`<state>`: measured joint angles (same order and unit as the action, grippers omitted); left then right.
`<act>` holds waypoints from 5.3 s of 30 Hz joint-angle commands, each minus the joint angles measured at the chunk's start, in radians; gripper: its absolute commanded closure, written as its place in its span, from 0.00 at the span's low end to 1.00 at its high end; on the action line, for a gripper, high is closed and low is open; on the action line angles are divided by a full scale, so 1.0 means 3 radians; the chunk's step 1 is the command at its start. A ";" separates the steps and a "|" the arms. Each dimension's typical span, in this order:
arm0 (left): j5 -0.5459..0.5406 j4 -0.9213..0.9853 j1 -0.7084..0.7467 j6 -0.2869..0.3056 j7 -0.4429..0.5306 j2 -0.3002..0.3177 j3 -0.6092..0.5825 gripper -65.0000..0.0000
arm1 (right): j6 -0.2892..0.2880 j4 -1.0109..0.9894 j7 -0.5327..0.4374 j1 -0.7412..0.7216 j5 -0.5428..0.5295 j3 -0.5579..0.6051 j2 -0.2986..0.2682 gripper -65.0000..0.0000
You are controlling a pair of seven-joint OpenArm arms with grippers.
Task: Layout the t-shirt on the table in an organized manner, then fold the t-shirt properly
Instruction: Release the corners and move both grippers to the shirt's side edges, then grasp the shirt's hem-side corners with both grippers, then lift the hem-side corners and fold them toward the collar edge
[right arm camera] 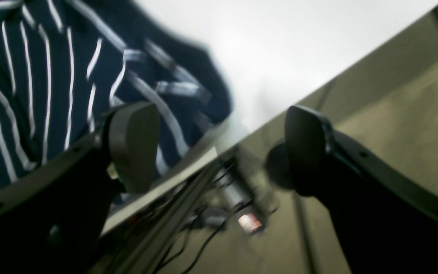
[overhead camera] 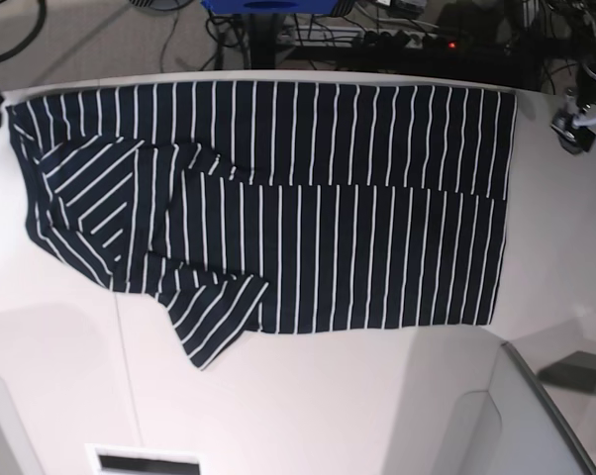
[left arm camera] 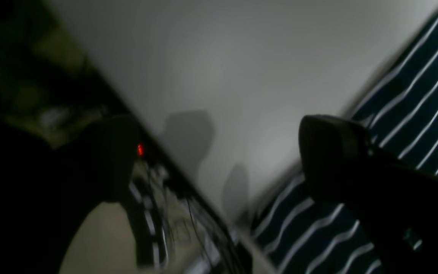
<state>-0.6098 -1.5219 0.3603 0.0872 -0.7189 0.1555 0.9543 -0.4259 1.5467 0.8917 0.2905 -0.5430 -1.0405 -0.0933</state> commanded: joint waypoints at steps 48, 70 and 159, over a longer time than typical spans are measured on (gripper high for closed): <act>0.0000 -0.0315 -0.0242 0.0050 0.0041 0.0385 -0.0416 0.00 | -0.0352 -0.3788 -0.1533 -0.2935 -0.0064 0.3875 -0.0986 0.32; 0.0000 -0.0111 -0.0252 0.0050 0.0041 0.0390 -0.0416 0.00 | -0.0352 -0.3706 -0.1405 -0.3012 -0.0069 0.3870 -0.0812 0.29; 0.1227 0.2943 -0.2989 0.0044 0.0527 0.0671 -0.2104 0.00 | -0.0332 -0.2964 -0.1302 -0.2797 -0.0085 0.3839 -0.1001 1.00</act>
<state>-0.2409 -0.6228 -0.5179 0.1055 -0.5705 0.3397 0.3199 -0.5175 0.6411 0.5240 -0.5117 -0.5510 0.1173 -0.3801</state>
